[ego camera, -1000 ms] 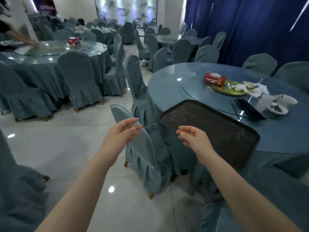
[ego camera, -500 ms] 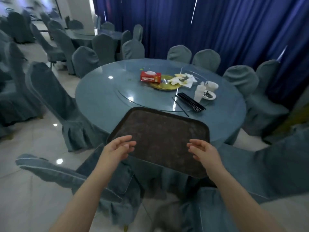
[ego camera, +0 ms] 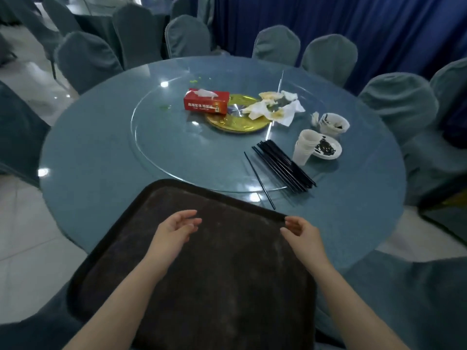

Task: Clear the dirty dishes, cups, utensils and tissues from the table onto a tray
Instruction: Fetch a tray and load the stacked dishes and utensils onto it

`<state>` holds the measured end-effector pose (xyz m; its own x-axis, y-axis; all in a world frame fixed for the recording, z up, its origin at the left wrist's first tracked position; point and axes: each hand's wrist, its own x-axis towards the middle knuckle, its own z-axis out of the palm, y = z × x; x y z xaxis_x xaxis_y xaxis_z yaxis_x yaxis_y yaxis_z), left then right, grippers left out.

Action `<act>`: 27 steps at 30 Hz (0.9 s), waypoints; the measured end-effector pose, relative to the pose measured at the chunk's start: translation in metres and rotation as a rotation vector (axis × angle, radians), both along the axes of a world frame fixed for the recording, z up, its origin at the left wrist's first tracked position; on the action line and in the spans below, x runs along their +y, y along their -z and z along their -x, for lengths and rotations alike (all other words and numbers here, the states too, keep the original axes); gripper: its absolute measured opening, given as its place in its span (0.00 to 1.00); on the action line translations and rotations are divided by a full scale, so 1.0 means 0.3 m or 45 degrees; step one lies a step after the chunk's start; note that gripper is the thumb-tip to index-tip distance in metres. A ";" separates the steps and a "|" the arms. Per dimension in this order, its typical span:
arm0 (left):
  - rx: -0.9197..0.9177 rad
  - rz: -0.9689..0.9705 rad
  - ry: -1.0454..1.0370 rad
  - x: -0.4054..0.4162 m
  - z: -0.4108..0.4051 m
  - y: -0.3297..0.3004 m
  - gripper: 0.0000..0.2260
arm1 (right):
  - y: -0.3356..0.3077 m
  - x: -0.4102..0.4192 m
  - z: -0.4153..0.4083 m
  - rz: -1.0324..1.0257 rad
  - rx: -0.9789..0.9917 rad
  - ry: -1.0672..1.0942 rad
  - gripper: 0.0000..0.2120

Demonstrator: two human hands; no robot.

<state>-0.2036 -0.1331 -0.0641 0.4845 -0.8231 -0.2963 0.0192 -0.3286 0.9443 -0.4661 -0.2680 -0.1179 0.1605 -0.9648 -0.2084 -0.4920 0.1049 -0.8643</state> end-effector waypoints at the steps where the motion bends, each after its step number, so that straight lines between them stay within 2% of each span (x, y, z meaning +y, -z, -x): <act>1: -0.023 -0.024 0.008 -0.060 0.003 0.022 0.14 | 0.022 -0.054 0.004 -0.011 0.024 -0.006 0.15; 6: -0.220 -0.144 0.079 -0.304 -0.022 0.136 0.17 | 0.109 -0.264 -0.012 0.057 0.222 -0.076 0.19; 9: -0.484 -0.248 0.191 -0.423 -0.053 0.200 0.24 | 0.137 -0.373 -0.066 0.237 0.334 -0.160 0.22; 11: -0.693 -0.298 0.274 -0.506 -0.069 0.234 0.27 | 0.150 -0.447 -0.111 0.264 0.449 -0.236 0.29; 15: -0.959 -0.440 0.431 -0.672 -0.057 0.302 0.30 | 0.187 -0.577 -0.190 0.311 0.839 -0.428 0.47; 18: -1.127 -0.606 0.499 -0.763 -0.042 0.349 0.33 | 0.210 -0.630 -0.231 0.291 0.964 -0.551 0.53; 22: -1.170 -0.739 0.592 -0.796 -0.034 0.411 0.35 | 0.218 -0.690 -0.217 0.222 1.056 -0.601 0.51; 24: -1.284 -0.743 0.621 -0.784 -0.033 0.436 0.36 | 0.207 -0.722 -0.199 0.234 1.096 -0.591 0.50; 27: -1.305 -0.729 0.613 -0.779 -0.036 0.442 0.36 | 0.186 -0.759 -0.177 0.258 1.156 -0.585 0.48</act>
